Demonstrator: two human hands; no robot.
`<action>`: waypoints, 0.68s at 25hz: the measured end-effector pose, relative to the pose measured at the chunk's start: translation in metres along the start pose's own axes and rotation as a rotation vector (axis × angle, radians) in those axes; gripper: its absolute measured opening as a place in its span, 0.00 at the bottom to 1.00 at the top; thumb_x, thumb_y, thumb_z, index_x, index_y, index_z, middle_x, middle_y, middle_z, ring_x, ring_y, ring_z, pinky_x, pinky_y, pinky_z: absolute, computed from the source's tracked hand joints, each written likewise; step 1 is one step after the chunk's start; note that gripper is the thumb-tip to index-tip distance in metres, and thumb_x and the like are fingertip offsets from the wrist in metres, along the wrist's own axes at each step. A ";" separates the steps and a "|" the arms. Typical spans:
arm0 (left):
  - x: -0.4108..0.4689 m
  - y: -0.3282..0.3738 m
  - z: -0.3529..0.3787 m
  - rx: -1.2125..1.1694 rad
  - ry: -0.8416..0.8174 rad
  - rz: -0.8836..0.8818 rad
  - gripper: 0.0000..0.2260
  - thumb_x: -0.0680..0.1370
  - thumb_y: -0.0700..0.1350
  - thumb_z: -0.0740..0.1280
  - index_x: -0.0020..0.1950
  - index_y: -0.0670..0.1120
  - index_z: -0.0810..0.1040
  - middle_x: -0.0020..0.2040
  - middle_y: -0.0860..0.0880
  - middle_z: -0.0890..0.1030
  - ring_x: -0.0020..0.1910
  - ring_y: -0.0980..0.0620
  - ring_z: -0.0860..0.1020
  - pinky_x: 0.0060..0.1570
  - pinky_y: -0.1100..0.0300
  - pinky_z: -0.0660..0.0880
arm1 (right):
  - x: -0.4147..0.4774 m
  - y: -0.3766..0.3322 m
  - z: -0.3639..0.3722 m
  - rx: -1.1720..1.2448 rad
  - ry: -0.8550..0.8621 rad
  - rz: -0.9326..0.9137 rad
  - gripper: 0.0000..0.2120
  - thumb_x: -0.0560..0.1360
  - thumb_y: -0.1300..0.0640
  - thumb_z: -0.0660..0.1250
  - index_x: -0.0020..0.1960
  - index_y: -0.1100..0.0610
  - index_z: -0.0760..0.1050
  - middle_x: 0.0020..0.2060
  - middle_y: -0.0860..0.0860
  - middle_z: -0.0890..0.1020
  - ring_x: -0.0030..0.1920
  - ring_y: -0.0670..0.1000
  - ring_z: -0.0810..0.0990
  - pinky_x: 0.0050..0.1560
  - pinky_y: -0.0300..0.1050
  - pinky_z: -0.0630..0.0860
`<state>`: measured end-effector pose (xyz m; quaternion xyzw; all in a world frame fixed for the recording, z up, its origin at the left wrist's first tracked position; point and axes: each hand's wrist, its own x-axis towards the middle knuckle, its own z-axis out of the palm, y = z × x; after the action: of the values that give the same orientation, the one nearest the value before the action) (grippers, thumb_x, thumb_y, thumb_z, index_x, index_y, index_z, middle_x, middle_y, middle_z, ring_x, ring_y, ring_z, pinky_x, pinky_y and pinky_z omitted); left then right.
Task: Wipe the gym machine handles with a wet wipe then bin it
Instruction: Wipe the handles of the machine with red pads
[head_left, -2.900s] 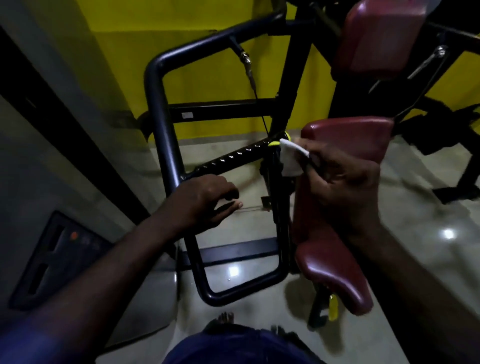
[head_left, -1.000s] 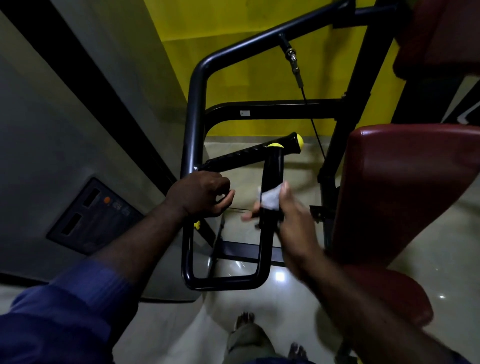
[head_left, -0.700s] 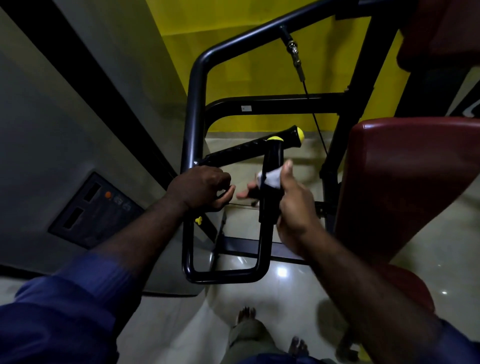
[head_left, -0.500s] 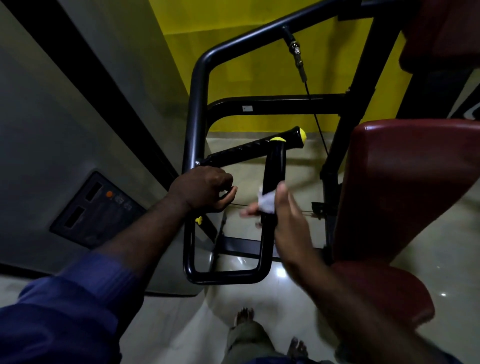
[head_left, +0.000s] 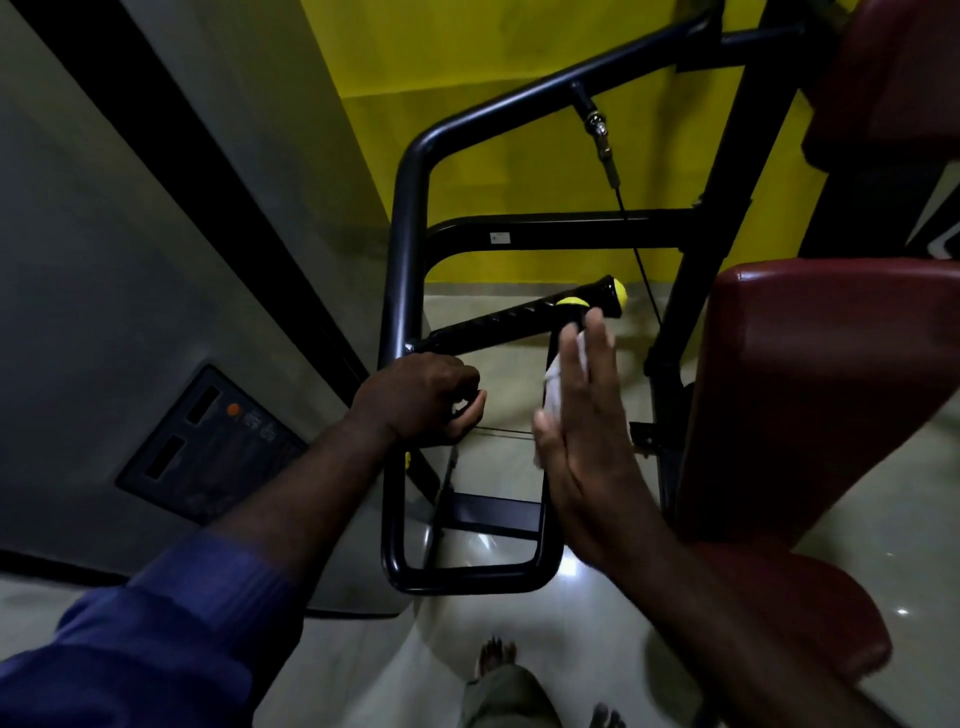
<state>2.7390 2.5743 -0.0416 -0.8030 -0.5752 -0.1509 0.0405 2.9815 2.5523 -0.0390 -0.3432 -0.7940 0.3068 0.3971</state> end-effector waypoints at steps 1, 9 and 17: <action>0.000 -0.001 0.000 -0.002 0.005 -0.005 0.13 0.79 0.52 0.65 0.35 0.50 0.75 0.34 0.51 0.77 0.31 0.49 0.77 0.31 0.57 0.74 | -0.008 0.006 -0.002 -0.100 -0.071 -0.087 0.31 0.84 0.61 0.60 0.83 0.58 0.51 0.84 0.50 0.45 0.83 0.54 0.41 0.82 0.59 0.51; 0.000 0.001 -0.001 -0.011 0.015 -0.028 0.14 0.79 0.53 0.65 0.36 0.49 0.77 0.34 0.52 0.79 0.32 0.50 0.78 0.33 0.55 0.77 | 0.069 0.035 -0.061 -0.568 -0.244 -0.616 0.16 0.85 0.53 0.59 0.66 0.57 0.79 0.72 0.55 0.75 0.82 0.55 0.58 0.81 0.57 0.53; 0.001 -0.002 0.001 -0.018 -0.010 -0.024 0.14 0.79 0.54 0.63 0.37 0.50 0.76 0.34 0.52 0.78 0.32 0.50 0.77 0.33 0.54 0.77 | 0.066 0.037 -0.059 -0.605 -0.435 -0.948 0.15 0.85 0.51 0.59 0.59 0.57 0.82 0.59 0.56 0.83 0.70 0.57 0.77 0.78 0.54 0.62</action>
<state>2.7374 2.5763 -0.0425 -0.7970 -0.5837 -0.1524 0.0282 3.0128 2.6385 -0.0095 0.0210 -0.9755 -0.0798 0.2039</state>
